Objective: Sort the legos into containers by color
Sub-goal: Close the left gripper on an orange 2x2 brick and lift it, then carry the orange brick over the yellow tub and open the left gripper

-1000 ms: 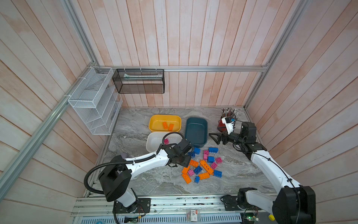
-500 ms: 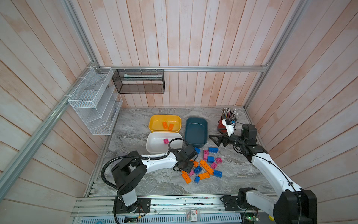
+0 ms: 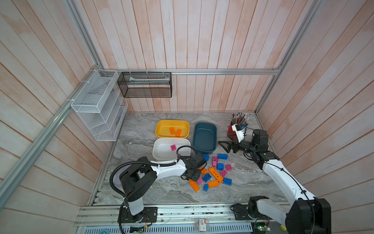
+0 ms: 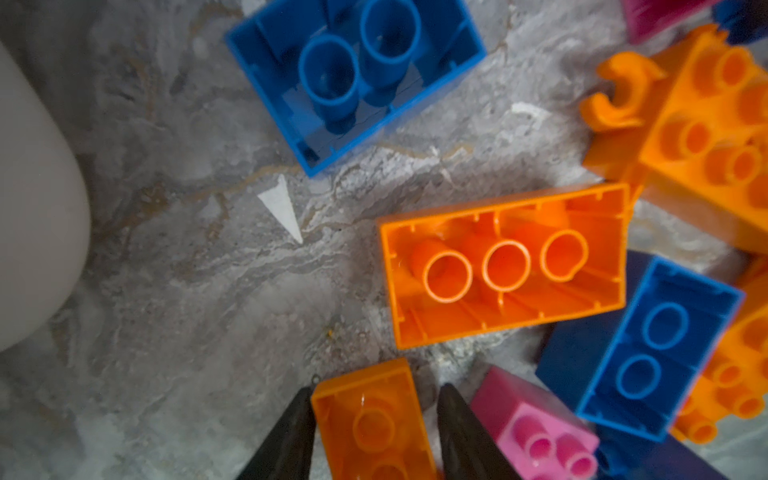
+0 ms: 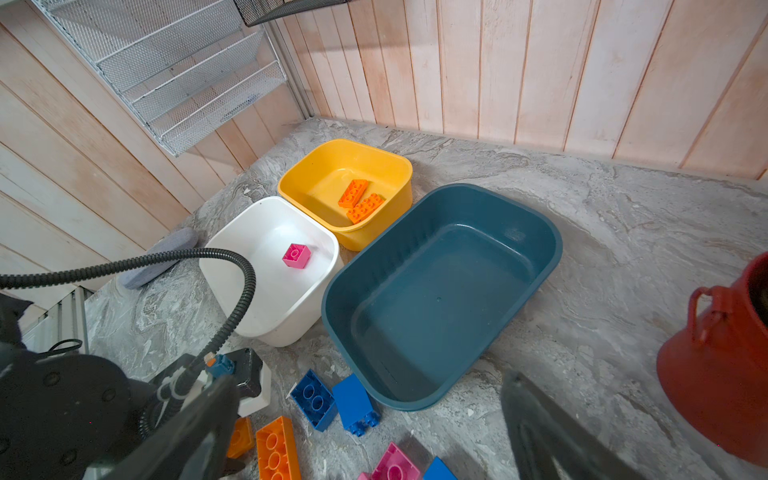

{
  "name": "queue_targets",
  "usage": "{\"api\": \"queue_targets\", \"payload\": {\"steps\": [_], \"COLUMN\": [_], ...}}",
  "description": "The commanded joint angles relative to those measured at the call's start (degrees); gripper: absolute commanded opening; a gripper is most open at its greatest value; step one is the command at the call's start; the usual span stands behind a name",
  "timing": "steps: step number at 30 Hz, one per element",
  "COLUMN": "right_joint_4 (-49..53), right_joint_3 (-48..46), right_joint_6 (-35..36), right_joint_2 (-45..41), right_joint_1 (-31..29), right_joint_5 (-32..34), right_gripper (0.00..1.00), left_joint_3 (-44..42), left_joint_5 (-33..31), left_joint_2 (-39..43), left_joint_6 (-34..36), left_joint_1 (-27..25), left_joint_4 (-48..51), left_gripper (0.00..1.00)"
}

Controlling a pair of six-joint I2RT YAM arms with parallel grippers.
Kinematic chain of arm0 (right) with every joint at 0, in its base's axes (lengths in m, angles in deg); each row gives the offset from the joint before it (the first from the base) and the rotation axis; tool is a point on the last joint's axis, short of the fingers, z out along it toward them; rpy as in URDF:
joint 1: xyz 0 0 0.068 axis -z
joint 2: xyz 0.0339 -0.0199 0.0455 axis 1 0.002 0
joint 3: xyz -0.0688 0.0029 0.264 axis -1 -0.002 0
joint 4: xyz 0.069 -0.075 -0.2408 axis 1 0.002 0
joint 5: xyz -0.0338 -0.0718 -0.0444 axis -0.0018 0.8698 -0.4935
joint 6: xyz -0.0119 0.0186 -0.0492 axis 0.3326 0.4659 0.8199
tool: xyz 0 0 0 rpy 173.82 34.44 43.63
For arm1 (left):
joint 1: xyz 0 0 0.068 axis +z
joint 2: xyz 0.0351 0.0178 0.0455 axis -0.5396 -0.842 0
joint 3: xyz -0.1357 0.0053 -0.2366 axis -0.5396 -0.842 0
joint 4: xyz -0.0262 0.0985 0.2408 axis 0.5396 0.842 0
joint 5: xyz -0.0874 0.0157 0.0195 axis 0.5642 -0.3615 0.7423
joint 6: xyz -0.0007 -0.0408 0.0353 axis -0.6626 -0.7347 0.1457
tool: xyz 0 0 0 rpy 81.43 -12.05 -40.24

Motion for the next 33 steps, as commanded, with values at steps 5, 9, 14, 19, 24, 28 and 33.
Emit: {"api": "queue_targets", "payload": {"steps": [5, 9, 14, 19, 24, 28, 33], "right_joint_4": [0.3, -0.1, -0.6, -2.2, -3.1, -3.0, -3.0], "right_joint_3": [-0.1, -0.2, 0.0, 0.1, 0.3, 0.8, 1.6], "right_joint_6": [0.4, 0.4, 0.3, -0.3, -0.9, -1.0, -0.7], "right_joint_2": [-0.1, 0.2, 0.4, 0.7, 0.8, 1.0, 1.4], "right_joint_1": [-0.3, -0.3, -0.2, -0.2, -0.2, -0.3, -0.3], "right_joint_5": [-0.3, -0.5, -0.7, -1.1, -1.3, -1.2, -0.8], "right_gripper": [0.98, 0.98, 0.98, 0.98, 0.98, 0.98, 0.98], "left_joint_3": [0.9, 3.3, 7.2, 11.8, 19.2, 27.3, 37.9], "left_joint_5": [1.2, -0.7, 0.1, -0.3, -2.3, -1.2, -2.1], "left_joint_2": [0.7, 2.4, 7.3, 9.3, 3.7, -4.6, -16.8], "left_joint_6": [-0.6, 0.2, 3.9, 11.7, 20.5, 24.6, 26.2], "left_joint_1": [-0.4, -0.1, 4.2, 10.4, 19.7, 25.9, 30.4], "left_joint_4": [2.1, 5.0, 7.8, 8.2, 3.6, -0.3, -0.4], "left_gripper": [0.33, 0.33, 0.33, 0.34, 0.34, 0.34, 0.34]}}
